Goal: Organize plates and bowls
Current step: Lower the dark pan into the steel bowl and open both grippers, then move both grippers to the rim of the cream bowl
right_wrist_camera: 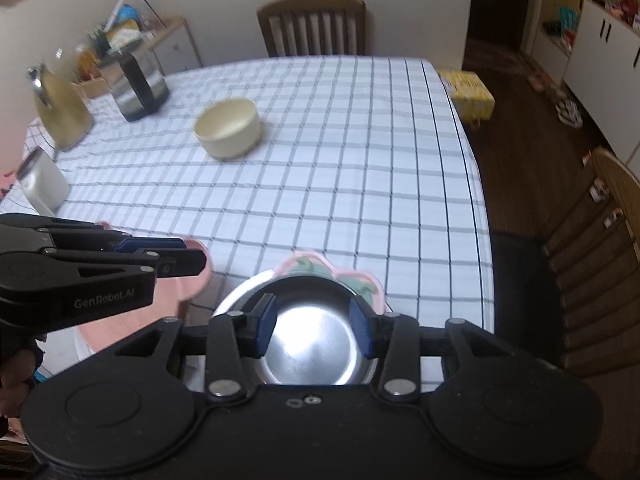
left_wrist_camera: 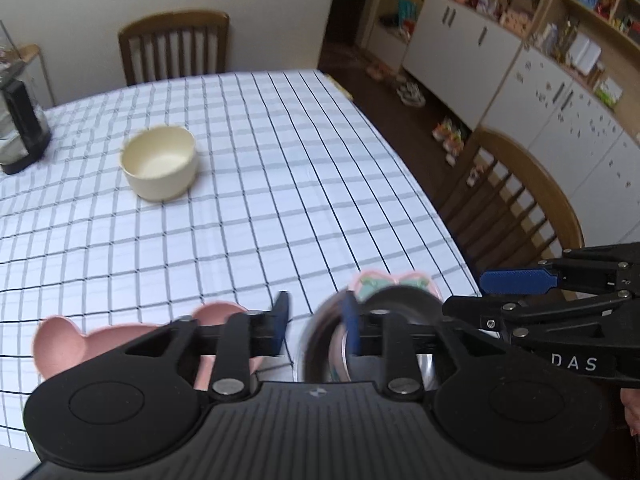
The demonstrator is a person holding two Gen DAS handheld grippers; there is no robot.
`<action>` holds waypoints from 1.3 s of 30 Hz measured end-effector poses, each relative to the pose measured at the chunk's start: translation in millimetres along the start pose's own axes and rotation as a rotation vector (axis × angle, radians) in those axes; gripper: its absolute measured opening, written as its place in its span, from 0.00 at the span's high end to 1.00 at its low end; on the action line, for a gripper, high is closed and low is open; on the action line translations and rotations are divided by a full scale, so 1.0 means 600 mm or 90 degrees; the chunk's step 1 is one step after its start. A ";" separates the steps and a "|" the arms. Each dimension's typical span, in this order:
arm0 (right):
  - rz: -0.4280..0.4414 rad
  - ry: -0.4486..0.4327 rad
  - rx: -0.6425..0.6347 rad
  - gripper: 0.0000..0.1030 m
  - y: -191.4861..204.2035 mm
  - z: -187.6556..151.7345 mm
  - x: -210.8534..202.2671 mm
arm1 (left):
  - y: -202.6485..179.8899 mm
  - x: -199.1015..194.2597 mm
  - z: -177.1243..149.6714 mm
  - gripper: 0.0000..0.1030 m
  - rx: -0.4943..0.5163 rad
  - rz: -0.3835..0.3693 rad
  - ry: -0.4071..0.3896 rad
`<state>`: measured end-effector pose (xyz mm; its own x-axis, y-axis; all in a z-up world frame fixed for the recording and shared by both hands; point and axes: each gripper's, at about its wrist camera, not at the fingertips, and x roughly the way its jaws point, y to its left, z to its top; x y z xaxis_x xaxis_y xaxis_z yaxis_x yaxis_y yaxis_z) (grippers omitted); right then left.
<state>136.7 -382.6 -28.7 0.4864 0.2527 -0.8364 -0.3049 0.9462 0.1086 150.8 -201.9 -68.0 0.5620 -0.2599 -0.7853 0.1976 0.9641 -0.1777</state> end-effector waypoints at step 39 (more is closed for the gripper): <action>-0.005 -0.103 -0.076 0.01 0.090 0.326 0.218 | 0.276 0.106 0.242 0.22 -0.124 0.205 -0.078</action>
<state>343.8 -258.9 -27.2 0.6117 0.2841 -0.7383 -0.3912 0.9198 0.0298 335.8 -66.7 -61.1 0.6648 0.0645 -0.7442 -0.1536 0.9868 -0.0517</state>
